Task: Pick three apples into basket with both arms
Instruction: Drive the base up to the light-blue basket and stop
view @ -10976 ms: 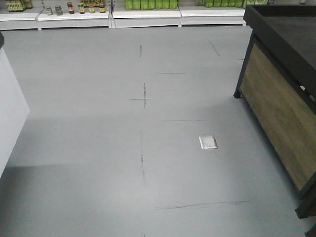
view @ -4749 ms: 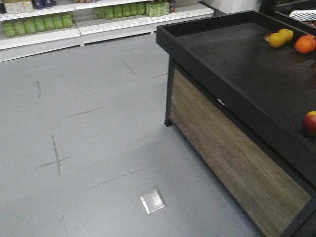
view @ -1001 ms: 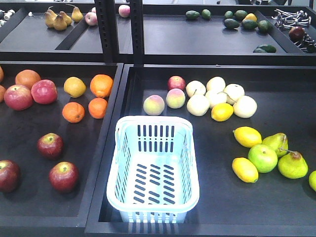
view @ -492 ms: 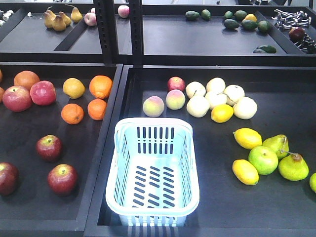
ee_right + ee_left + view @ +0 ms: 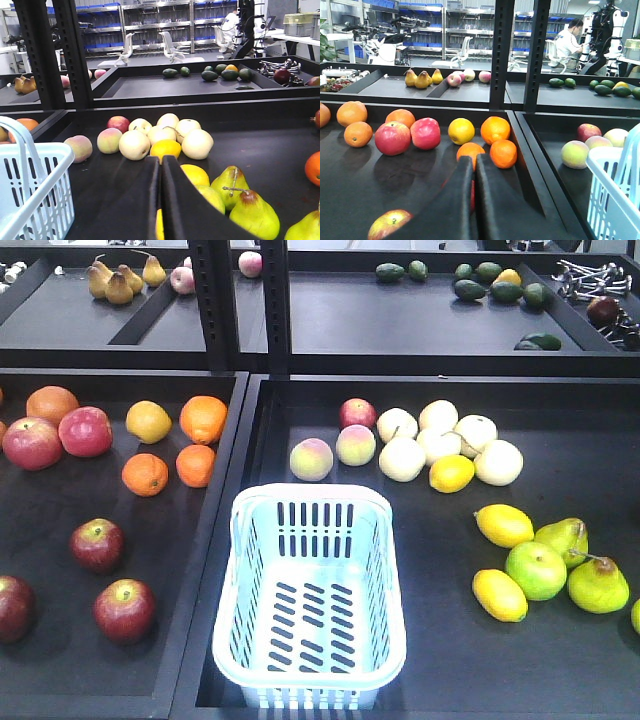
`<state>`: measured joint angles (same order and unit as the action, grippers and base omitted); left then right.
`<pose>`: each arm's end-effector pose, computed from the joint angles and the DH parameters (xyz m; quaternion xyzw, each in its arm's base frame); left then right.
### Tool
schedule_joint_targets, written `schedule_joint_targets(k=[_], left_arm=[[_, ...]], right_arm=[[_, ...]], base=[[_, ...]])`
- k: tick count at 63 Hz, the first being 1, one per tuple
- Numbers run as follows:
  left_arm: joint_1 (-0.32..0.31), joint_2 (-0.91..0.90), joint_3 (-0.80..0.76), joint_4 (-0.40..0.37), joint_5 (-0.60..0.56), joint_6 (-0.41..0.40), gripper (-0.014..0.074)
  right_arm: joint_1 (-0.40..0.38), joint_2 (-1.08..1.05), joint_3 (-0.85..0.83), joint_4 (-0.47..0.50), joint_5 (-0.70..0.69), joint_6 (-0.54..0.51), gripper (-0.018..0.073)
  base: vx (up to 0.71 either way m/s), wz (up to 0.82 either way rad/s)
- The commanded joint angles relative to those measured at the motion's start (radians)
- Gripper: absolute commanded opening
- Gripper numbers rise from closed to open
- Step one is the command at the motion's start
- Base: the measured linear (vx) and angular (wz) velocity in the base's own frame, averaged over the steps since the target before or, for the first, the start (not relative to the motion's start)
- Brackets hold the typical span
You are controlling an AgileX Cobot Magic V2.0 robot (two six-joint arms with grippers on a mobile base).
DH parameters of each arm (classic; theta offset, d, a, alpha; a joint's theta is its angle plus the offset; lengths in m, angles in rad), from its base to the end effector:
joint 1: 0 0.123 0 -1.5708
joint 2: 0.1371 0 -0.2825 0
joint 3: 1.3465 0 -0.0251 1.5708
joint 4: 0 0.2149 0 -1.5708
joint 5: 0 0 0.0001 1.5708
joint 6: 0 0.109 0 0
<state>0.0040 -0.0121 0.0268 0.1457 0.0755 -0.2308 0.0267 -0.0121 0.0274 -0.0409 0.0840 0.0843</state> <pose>0.0412 0.0014 0.1985 -0.0355 0.7070 -0.0249 0.7059 0.0412 0.0007 0.1973 0.0072 0.7113 0.0235 0.7024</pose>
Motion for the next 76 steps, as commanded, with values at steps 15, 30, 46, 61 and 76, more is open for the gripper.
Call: schedule_joint_targets(k=[15, 30, 46, 61, 76], left_arm=[[0.002, -0.003, 0.004, -0.001, -0.076, -0.002, -0.0006], [0.002, -0.003, 0.004, -0.001, -0.076, -0.002, -0.0006], [0.002, -0.003, 0.004, -0.001, -0.076, -0.002, -0.0006], [0.002, -0.003, 0.004, -0.001, -0.076, -0.002, -0.0006], [0.002, -0.003, 0.004, -0.001, -0.076, -0.002, -0.0006]], right_arm=[[-0.003, -0.003, 0.013, -0.003, -0.069, -0.01, -0.0009], [-0.003, -0.003, 0.013, -0.003, -0.069, -0.01, -0.0009], [-0.003, -0.003, 0.013, -0.003, -0.069, -0.01, -0.0009], [-0.003, -0.003, 0.013, -0.003, -0.069, -0.01, -0.0009], [-0.003, -0.003, 0.013, -0.003, -0.069, -0.01, -0.0009]], base=[[0.03, 0.0], [0.04, 0.0], [0.05, 0.01], [0.05, 0.0], [0.04, 0.0]])
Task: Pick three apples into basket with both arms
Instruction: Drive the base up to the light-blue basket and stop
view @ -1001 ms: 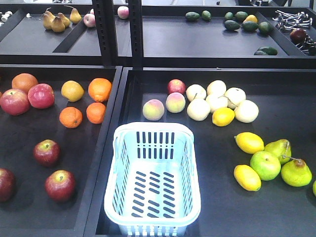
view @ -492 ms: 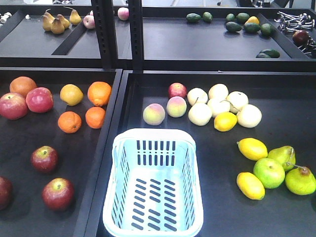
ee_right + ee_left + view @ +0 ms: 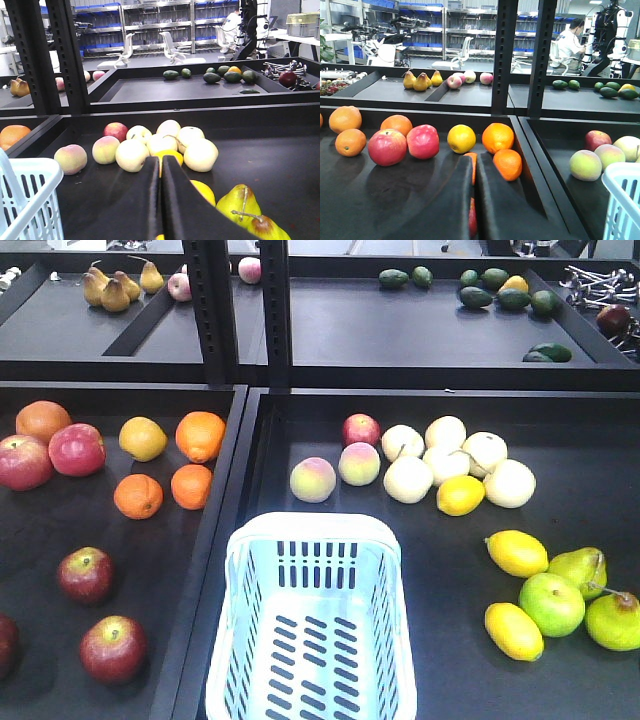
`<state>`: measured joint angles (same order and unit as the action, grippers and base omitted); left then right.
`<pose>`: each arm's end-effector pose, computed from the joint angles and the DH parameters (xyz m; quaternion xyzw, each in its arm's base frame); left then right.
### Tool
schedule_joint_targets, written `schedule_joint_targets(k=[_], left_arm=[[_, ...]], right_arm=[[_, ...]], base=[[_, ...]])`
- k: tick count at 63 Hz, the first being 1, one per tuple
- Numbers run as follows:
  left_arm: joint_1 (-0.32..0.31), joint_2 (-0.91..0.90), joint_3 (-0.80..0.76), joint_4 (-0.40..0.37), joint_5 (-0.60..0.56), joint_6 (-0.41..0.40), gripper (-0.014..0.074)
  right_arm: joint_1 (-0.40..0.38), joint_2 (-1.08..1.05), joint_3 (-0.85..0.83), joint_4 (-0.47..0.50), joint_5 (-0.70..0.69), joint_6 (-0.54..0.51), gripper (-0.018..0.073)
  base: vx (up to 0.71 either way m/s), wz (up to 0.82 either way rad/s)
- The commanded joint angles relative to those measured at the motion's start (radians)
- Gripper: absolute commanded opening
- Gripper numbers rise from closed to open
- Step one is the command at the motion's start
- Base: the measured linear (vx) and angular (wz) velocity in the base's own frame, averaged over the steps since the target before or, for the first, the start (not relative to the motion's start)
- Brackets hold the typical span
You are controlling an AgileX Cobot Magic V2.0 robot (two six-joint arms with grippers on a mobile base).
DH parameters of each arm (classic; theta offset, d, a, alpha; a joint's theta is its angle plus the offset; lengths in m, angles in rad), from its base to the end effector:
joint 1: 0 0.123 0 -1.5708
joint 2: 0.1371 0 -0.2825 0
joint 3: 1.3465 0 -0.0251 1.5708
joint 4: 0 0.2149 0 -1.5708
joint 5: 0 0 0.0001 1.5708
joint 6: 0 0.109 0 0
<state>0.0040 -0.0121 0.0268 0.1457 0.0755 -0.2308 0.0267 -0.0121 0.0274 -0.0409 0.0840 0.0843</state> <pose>0.0412 0.0014 0.1985 -0.0355 0.7070 -0.0249 0.7059 0.0412 0.0007 0.1973 0.0072 0.7113 0.0235 0.7024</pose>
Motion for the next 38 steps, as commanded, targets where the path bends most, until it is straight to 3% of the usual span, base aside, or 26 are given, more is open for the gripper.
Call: schedule_joint_targets(k=[1, 38], left_arm=[[0.002, -0.003, 0.004, -0.001, -0.076, -0.002, -0.0006], [0.002, -0.003, 0.004, -0.001, -0.076, -0.002, -0.0006]], right_arm=[[-0.003, -0.003, 0.013, -0.003, -0.069, -0.01, -0.0009], [-0.003, -0.003, 0.013, -0.003, -0.069, -0.01, -0.0009]], base=[[0.04, 0.01], [0.03, 0.0]])
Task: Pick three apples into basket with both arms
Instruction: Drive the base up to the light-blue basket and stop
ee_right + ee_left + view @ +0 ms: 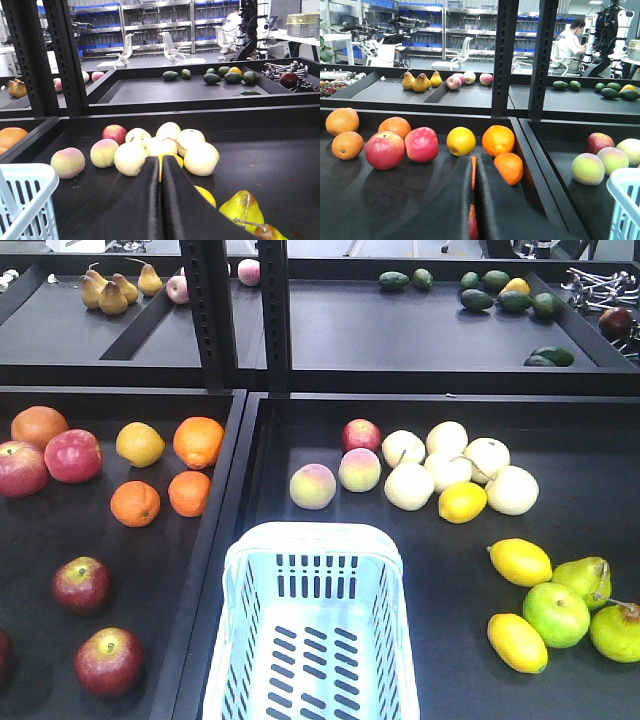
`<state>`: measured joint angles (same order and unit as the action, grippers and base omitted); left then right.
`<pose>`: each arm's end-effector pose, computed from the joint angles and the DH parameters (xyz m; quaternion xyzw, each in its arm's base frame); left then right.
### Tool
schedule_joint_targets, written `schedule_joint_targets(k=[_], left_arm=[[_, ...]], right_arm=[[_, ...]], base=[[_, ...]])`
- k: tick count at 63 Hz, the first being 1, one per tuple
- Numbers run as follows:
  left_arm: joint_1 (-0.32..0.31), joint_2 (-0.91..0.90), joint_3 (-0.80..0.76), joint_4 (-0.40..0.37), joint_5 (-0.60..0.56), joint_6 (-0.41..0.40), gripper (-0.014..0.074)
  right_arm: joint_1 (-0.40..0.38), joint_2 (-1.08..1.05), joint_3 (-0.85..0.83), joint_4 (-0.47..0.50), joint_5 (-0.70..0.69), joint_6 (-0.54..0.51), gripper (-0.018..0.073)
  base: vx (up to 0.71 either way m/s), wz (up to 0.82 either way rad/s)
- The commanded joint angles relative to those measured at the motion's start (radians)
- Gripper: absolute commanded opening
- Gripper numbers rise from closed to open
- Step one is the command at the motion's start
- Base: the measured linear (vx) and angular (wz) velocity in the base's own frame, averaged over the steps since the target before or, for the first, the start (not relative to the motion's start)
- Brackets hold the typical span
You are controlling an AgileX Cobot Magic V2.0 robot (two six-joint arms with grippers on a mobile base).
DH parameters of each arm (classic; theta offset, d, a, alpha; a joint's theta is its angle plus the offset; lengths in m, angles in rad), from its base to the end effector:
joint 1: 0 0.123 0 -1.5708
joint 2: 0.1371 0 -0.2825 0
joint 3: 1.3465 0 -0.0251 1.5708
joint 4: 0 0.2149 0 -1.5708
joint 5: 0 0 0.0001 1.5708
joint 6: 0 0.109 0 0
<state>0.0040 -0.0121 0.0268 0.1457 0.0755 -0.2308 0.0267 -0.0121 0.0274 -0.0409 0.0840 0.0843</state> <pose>0.0412 0.0014 0.1985 -0.0355 0.7070 -0.0249 0.7059 0.0412 0.0007 0.1973 0.0072 0.7113 0.0235 0.7024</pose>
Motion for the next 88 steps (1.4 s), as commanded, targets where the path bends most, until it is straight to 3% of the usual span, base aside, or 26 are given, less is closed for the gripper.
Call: schedule_joint_targets(k=[1, 88], left_arm=[[0.002, -0.003, 0.004, -0.001, -0.076, -0.002, -0.0006], [0.002, -0.003, 0.003, -0.001, -0.076, -0.002, -0.0006]], right_arm=[[-0.003, -0.003, 0.013, -0.003, -0.069, -0.01, -0.0009], [-0.003, -0.003, 0.013, -0.003, -0.069, -0.01, -0.0009]], base=[[0.0, 0.0], [0.0, 0.0]])
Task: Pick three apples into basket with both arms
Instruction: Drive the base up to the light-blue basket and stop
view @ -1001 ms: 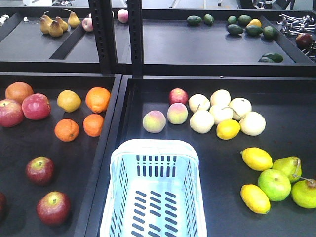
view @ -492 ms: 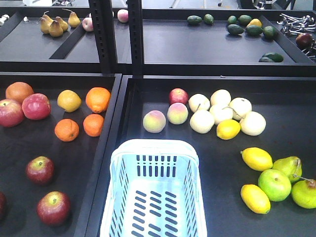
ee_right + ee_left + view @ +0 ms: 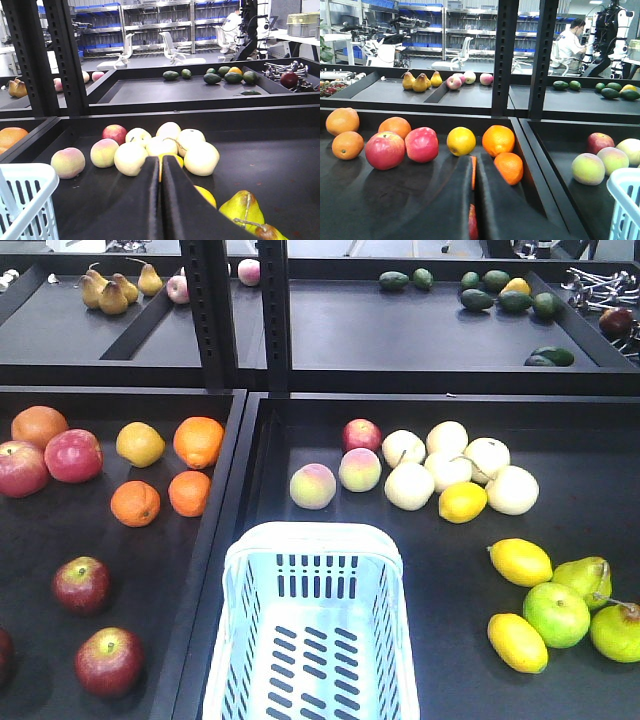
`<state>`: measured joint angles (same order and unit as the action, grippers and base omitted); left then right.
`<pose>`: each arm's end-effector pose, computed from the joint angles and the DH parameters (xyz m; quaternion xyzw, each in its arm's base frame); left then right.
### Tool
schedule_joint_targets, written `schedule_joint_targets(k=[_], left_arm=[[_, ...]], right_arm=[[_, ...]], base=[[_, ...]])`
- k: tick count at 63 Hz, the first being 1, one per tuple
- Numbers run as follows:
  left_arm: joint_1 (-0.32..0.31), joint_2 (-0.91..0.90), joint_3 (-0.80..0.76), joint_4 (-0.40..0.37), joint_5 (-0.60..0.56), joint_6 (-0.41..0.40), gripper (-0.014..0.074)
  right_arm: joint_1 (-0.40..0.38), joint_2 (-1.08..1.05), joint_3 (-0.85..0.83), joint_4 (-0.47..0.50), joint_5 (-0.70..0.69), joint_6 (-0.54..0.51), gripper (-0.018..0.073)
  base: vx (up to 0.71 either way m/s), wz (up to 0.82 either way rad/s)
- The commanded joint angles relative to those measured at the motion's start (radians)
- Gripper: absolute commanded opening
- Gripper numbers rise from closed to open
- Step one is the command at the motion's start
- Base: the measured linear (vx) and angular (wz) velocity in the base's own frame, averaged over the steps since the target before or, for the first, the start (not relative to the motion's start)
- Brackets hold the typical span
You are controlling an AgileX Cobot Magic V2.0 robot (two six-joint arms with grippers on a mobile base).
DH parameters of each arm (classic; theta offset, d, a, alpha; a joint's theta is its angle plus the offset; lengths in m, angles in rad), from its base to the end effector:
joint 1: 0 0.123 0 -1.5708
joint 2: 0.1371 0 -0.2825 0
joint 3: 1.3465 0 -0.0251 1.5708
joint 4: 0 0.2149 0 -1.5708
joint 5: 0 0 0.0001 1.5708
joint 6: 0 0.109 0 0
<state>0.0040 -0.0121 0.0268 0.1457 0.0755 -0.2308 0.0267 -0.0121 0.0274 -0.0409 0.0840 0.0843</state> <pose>0.0412 0.0014 0.1985 -0.0355 0.7070 -0.0249 0.7059 0.0412 0.0007 0.1973 0.0072 0.7113 0.0235 0.7024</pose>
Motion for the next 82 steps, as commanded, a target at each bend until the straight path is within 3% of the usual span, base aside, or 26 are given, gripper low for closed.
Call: schedule_joint_targets(k=[1, 18, 33, 48, 65, 72, 82], left_arm=[[0.002, -0.003, 0.001, -0.001, -0.076, -0.002, -0.0006], [0.002, 0.037, -0.157, -0.001, 0.003, -0.002, -0.0006], [0.002, 0.274, -0.455, -0.001, 0.295, -0.001, -0.0006], [0.002, 0.529, -0.726, -0.001, 0.557, 0.055, -0.0006], [0.002, 0.585, -0.782, 0.019, 0.57, 0.055, 0.0006], [0.002, 0.585, -0.782, 0.025, 0.586, 0.055, 0.008], [0.002, 0.585, -0.782, 0.025, 0.64, 0.055, 0.0324]], right_arm=[[-0.003, -0.003, 0.013, -0.003, -0.069, -0.01, -0.0009], [-0.003, -0.003, 0.013, -0.003, -0.069, -0.01, -0.0009], [-0.003, -0.003, 0.013, -0.003, -0.069, -0.01, -0.0009], [-0.003, -0.003, 0.013, -0.003, -0.069, -0.01, -0.0009], [-0.003, -0.003, 0.013, -0.003, -0.069, -0.01, -0.0009], [-0.003, -0.003, 0.013, -0.003, -0.069, -0.01, -0.0009], [-0.003, -0.003, 0.013, -0.003, -0.069, -0.01, -0.0009]], base=[[0.0, 0.0], [0.0, 0.0], [0.0, 0.0], [0.0, 0.0], [0.0, 0.0], [0.0, 0.0], [0.0, 0.0]])
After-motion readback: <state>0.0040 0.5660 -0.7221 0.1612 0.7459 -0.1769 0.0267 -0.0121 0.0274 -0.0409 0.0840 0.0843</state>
